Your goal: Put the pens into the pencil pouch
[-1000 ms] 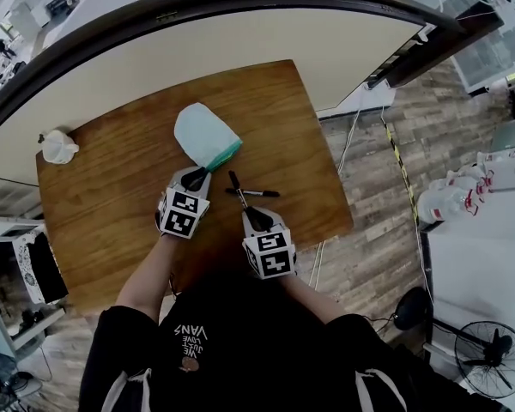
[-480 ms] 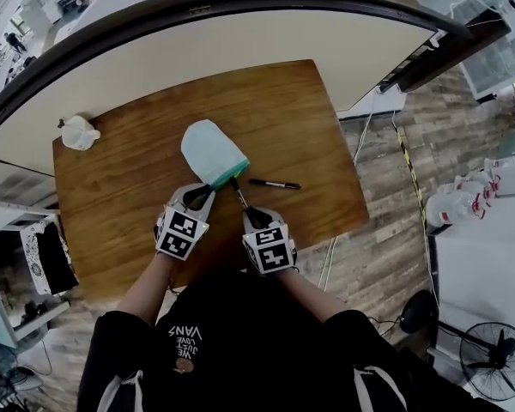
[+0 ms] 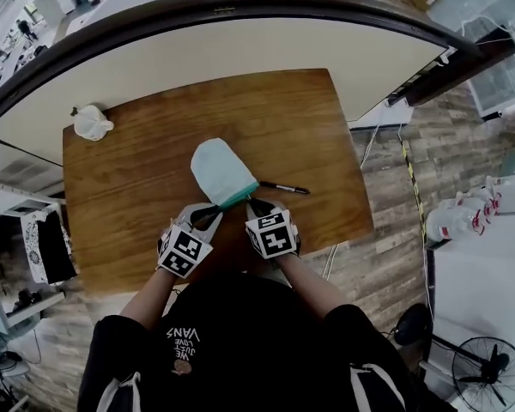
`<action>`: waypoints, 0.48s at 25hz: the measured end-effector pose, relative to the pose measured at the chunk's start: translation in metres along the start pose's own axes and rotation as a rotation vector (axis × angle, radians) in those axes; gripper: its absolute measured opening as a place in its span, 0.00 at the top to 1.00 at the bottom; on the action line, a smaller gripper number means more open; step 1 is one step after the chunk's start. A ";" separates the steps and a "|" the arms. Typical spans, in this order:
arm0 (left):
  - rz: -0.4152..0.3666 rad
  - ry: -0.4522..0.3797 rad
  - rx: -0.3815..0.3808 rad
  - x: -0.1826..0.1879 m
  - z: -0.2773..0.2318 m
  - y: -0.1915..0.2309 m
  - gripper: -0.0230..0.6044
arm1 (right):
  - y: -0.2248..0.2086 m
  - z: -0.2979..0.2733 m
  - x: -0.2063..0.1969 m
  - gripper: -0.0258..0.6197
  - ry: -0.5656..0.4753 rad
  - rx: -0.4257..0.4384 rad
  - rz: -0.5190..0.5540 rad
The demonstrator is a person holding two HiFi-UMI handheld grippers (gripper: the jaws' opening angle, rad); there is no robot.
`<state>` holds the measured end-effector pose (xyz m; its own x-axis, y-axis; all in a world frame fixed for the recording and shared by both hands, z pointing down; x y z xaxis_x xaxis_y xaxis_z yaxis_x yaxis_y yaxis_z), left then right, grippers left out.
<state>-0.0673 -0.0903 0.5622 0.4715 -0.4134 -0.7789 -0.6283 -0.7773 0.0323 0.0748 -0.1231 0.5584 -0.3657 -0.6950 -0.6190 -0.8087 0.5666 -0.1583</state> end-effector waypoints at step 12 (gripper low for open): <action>0.089 -0.082 -0.021 0.004 0.006 -0.006 0.89 | -0.005 -0.027 0.024 0.89 0.000 0.113 0.026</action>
<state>-0.0652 -0.0845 0.5558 0.3614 -0.4417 -0.8211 -0.6521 -0.7492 0.1160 0.0579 -0.1545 0.5652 -0.3860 -0.6791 -0.6244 -0.7419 0.6308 -0.2275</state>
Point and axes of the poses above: the fingertips, and each gripper's own axes: z backward along the fingers, y to its left, x out of its top, the point moved 7 cm from there along z, backward along the fingers, and after that the axes turned 1 degree about x, right-handed, at the moved point
